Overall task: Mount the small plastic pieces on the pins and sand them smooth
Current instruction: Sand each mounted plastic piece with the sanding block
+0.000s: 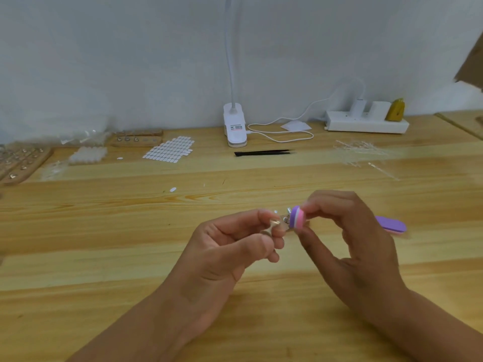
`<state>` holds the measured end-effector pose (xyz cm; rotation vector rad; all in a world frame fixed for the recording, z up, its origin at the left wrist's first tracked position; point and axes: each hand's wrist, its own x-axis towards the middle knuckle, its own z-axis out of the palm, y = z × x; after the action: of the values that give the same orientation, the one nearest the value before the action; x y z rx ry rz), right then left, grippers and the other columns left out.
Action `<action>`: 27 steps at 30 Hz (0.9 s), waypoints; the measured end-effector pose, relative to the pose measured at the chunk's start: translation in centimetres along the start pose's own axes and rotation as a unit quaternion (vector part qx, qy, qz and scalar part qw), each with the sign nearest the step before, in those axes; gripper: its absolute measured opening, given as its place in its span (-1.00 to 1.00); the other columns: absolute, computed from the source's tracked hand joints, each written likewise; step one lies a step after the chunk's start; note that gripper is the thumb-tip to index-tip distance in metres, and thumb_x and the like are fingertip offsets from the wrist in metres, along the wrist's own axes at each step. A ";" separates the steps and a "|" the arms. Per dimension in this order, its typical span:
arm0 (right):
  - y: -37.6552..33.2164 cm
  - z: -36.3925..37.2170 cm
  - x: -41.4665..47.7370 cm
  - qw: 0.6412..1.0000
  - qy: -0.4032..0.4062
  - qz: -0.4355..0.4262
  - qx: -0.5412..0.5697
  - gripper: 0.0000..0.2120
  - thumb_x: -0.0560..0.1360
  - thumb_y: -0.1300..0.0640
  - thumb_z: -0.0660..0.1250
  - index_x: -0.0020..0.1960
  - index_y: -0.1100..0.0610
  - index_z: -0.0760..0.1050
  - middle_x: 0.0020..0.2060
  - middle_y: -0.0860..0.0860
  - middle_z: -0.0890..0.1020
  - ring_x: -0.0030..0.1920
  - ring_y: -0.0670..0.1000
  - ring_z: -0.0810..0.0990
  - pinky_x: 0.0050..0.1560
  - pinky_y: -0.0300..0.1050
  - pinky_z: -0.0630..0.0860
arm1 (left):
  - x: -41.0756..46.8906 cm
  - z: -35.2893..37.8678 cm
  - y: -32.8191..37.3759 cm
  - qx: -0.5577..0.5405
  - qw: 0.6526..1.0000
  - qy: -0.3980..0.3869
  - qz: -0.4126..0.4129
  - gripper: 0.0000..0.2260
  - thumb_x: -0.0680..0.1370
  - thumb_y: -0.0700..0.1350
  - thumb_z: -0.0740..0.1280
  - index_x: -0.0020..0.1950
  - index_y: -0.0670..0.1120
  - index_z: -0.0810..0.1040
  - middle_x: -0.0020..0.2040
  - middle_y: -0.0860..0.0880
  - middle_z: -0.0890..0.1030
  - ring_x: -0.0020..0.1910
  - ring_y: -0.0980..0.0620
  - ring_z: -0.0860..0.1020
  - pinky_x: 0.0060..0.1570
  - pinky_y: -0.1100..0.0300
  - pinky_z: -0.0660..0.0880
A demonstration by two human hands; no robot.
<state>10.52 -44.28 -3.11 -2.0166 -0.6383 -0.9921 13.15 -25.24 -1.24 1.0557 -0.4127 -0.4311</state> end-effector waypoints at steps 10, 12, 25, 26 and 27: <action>-0.3 0.3 -0.2 0.997 0.019 -0.047 -0.063 -0.80 0.57 0.22 0.34 0.18 0.09 0.47 0.06 -0.08 0.54 0.18 -0.24 0.50 0.23 -0.40 0.36 | 0.4 -0.8 -0.2 -0.063 0.996 -0.019 -0.055 -0.66 0.34 -0.10 0.57 0.06 -0.19 0.67 -0.13 -0.10 0.65 -0.18 0.05 0.60 -0.08 0.25 0.56; -0.5 0.4 -0.5 0.995 0.013 -0.083 -0.061 -0.81 0.59 0.23 0.33 0.19 0.10 0.48 0.06 -0.07 0.55 0.17 -0.17 0.53 0.24 -0.34 0.38 | 0.5 -0.8 -0.4 -0.070 0.995 -0.030 -0.058 -0.66 0.36 -0.10 0.57 0.07 -0.20 0.66 -0.15 -0.10 0.65 -0.21 0.05 0.60 -0.07 0.24 0.56; 0.3 -0.2 0.0 0.993 0.027 -0.071 -0.094 -0.84 0.61 0.22 0.33 0.18 0.10 0.48 -0.01 0.05 0.62 0.12 -0.11 0.55 0.22 -0.35 0.38 | 0.8 -0.8 -1.0 -0.105 0.992 -0.007 -0.074 -0.62 0.29 -0.10 0.61 0.05 -0.20 0.68 -0.18 -0.08 0.61 -0.26 0.08 0.54 -0.27 0.26 0.51; 0.1 -0.1 -0.1 0.992 0.031 -0.078 -0.090 -0.84 0.62 0.21 0.33 0.19 0.10 0.48 0.01 0.03 0.61 0.13 -0.13 0.54 0.22 -0.35 0.38 | 0.8 -0.9 -1.0 -0.105 0.992 -0.013 -0.074 -0.63 0.32 -0.11 0.59 0.07 -0.20 0.66 -0.17 -0.08 0.60 -0.26 0.07 0.53 -0.26 0.25 0.51; -0.1 0.1 -0.2 0.991 0.032 -0.095 -0.085 -0.82 0.62 0.21 0.34 0.21 0.11 0.49 0.04 0.00 0.59 0.14 -0.13 0.55 0.22 -0.34 0.39 | 0.8 -0.9 -1.1 -0.108 0.991 -0.023 -0.074 -0.65 0.36 -0.11 0.57 0.09 -0.21 0.65 -0.16 -0.09 0.60 -0.26 0.07 0.52 -0.24 0.25 0.52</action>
<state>10.38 -44.16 -3.25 -2.0913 -0.7426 -1.2549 14.15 -25.42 -2.50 0.8701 -0.3216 -0.6189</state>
